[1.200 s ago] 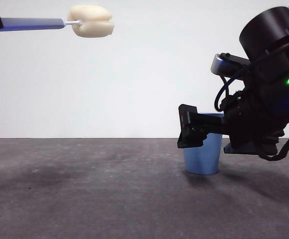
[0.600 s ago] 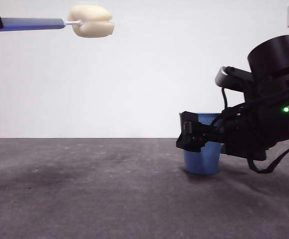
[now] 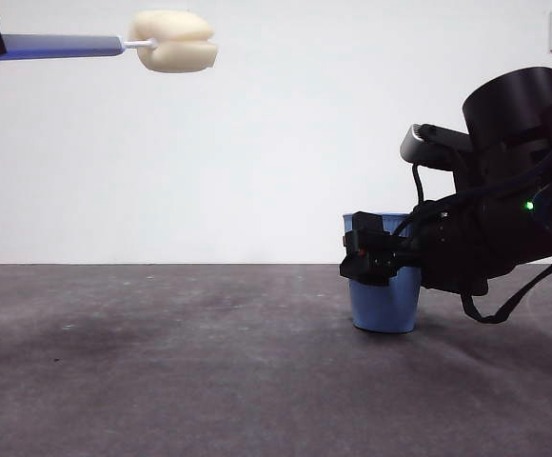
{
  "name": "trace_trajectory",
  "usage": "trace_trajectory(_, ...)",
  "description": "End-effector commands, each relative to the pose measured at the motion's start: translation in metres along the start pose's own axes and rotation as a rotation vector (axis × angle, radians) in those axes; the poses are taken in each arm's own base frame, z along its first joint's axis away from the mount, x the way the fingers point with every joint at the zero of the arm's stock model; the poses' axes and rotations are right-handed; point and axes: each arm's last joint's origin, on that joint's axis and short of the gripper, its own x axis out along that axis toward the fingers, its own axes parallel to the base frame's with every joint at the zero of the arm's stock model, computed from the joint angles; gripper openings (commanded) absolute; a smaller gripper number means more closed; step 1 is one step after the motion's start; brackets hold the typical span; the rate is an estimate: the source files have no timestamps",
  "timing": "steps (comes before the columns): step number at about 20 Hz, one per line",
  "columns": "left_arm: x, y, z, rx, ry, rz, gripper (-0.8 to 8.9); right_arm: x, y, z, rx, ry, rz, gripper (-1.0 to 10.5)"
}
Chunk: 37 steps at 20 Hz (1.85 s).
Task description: Pick up the cup brush,pick up the cup,insert the brush into the cup,clean the cup,put the cup brush back,put the cup back to the fixed position on the table
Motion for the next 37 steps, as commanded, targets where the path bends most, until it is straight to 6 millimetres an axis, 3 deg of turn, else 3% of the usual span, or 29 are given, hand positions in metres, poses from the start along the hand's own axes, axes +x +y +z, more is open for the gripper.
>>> trace_trajectory(1, 0.000, 0.000, -0.001, 0.016, 0.000, -0.001, -0.09, 0.000, 0.003, -0.001, -0.012, 0.015, 0.010, -0.1)
trace_trajectory(6, 0.003, 0.001, -0.001, 0.133, 0.022, 0.003, -0.09, -0.030, 0.023, 0.033, -0.182, 0.116, 0.059, -0.1)
trace_trajectory(10, 0.014, 0.000, 0.001, 0.269, 0.077, -0.002, -0.09, -0.066, 0.029, 0.059, -0.360, 0.354, 0.035, -0.1)
trace_trajectory(13, 0.029, 0.000, 0.002, 0.416, 0.171, -0.017, -0.09, -0.086, 0.027, 0.066, -0.481, 0.516, 0.031, -0.1)
trace_trajectory(16, 0.047, 0.000, 0.001, 0.522, 0.282, -0.050, -0.09, -0.095, 0.025, 0.062, -0.572, 0.655, 0.036, -0.1)
trace_trajectory(21, 0.073, -0.012, 0.001, 0.587, 0.380, -0.152, -0.09, -0.104, 0.040, 0.053, -0.825, 0.748, 0.095, -0.1)
trace_trajectory(24, 0.082, -0.024, -0.001, 0.629, 0.415, -0.201, -0.09, -0.104, 0.049, 0.059, -0.941, 0.726, 0.091, -0.1)
trace_trajectory(27, 0.084, -0.035, -0.004, 0.671, 0.425, -0.235, -0.09, -0.102, 0.052, 0.065, -1.049, 0.746, 0.085, -0.1)
trace_trajectory(30, 0.084, -0.041, -0.005, 0.695, 0.427, -0.249, -0.09, -0.101, 0.056, 0.058, -1.153, 0.801, 0.099, -0.1)
trace_trajectory(37, 0.084, -0.048, -0.007, 0.709, 0.431, -0.265, -0.09, -0.098, 0.088, 0.040, -1.361, 0.795, 0.165, -0.1)
